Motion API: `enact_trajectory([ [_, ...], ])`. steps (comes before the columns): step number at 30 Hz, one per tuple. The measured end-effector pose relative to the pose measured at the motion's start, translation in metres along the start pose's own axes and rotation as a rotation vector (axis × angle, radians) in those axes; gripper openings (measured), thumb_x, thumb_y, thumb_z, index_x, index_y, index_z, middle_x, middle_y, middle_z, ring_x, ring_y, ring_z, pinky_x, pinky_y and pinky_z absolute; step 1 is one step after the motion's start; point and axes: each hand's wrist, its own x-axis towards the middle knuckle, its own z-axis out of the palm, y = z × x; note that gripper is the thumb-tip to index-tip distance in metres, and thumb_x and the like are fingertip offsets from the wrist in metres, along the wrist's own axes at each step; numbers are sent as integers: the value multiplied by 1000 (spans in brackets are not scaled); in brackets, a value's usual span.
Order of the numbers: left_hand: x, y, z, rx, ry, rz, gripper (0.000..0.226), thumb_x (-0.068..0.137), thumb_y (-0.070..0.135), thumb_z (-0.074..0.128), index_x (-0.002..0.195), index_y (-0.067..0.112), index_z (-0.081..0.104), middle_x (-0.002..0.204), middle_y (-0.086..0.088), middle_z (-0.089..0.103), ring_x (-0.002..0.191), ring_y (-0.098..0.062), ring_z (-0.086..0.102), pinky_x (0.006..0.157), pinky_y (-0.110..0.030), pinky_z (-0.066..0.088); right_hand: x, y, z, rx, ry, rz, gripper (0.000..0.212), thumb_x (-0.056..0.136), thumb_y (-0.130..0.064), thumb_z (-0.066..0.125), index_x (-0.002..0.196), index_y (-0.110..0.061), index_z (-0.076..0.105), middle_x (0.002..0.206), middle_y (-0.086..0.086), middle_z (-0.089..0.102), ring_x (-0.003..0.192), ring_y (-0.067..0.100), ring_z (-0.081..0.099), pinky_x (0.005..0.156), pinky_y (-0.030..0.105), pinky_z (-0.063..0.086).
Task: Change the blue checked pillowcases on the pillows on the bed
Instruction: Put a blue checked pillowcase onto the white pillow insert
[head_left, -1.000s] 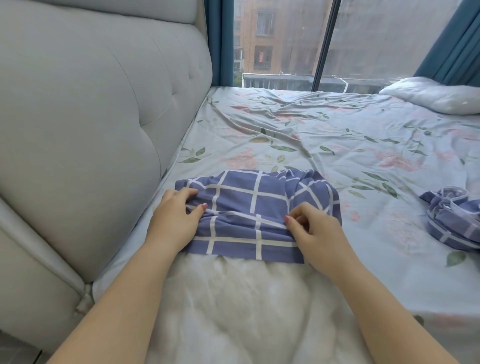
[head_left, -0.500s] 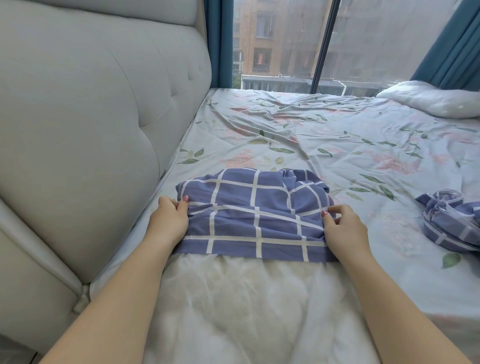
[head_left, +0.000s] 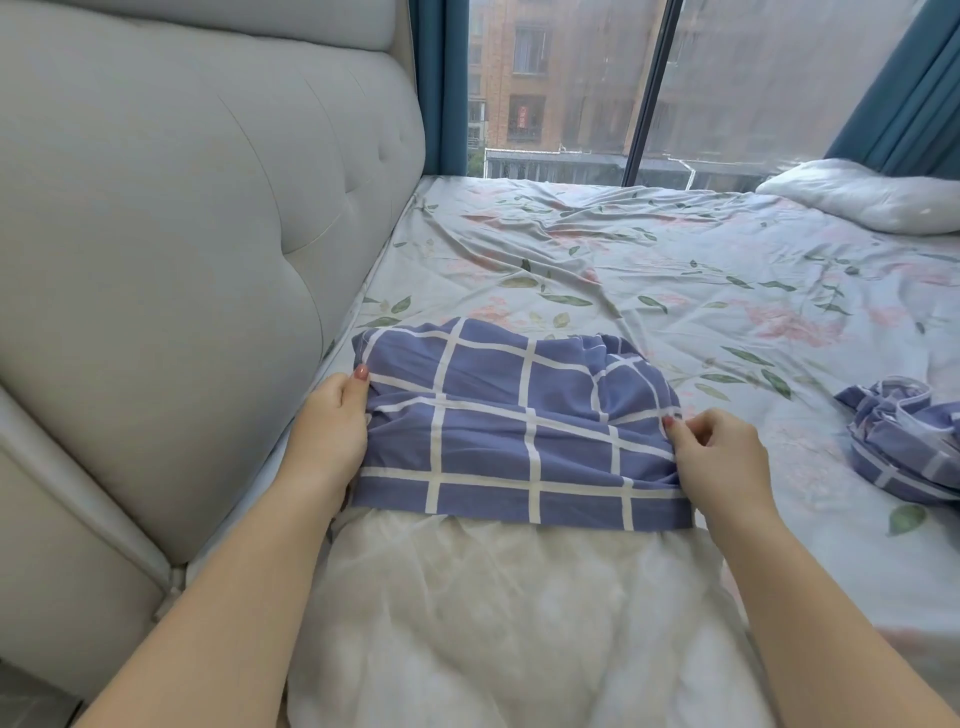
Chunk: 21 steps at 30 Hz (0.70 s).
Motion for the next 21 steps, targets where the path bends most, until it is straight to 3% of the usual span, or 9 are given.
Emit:
enact_trajectory([
  [3,2,-6,-8,-13,-65,-121,51,103,46,40,102,-1,61,104,-22,67,95,-34,63,85,-46,49,0,8,-5,-124,-219,118,38,93,-20,63,61,-3,49,53,9,43,53,24,39,54,30,37],
  [5,4,-10,-13,-129,-154,-261,46,102,44,47,102,2,65,104,-23,70,98,-38,66,94,-53,49,-1,9,-8,-202,-321,186,36,94,-21,61,62,-6,51,53,8,42,53,24,39,48,26,37],
  [8,5,-14,-17,-191,-223,-355,38,101,38,51,102,3,66,103,-24,70,91,-34,65,95,-56,48,-3,5,-12,-239,-398,213,39,98,-26,54,66,-4,51,56,9,44,54,24,39,45,24,35],
  [12,8,-21,-16,-133,-191,-345,36,101,38,51,86,7,64,92,-24,67,85,-30,61,84,-48,49,-4,2,-11,-249,-370,99,43,101,-25,50,62,-6,44,55,9,41,54,24,38,53,30,36],
  [15,13,-27,-15,-81,-156,-333,42,94,40,49,96,0,62,105,-31,65,85,-28,59,77,-40,44,-6,2,-14,-136,-251,-44,44,98,-22,54,58,-9,41,53,7,40,57,24,37,60,36,36],
  [17,14,-26,-14,-58,-138,-343,40,97,39,46,98,3,63,107,-28,66,91,-30,63,81,-43,49,-8,3,-16,-98,-227,-82,42,97,-22,56,59,-8,43,54,7,41,57,24,39,61,36,38],
  [21,15,-19,-9,-41,-105,-372,35,100,38,43,92,14,66,105,-21,67,103,-39,63,92,-51,50,-9,3,-19,-180,-345,-57,40,98,-24,54,63,-6,47,56,10,46,57,24,43,60,33,37],
])
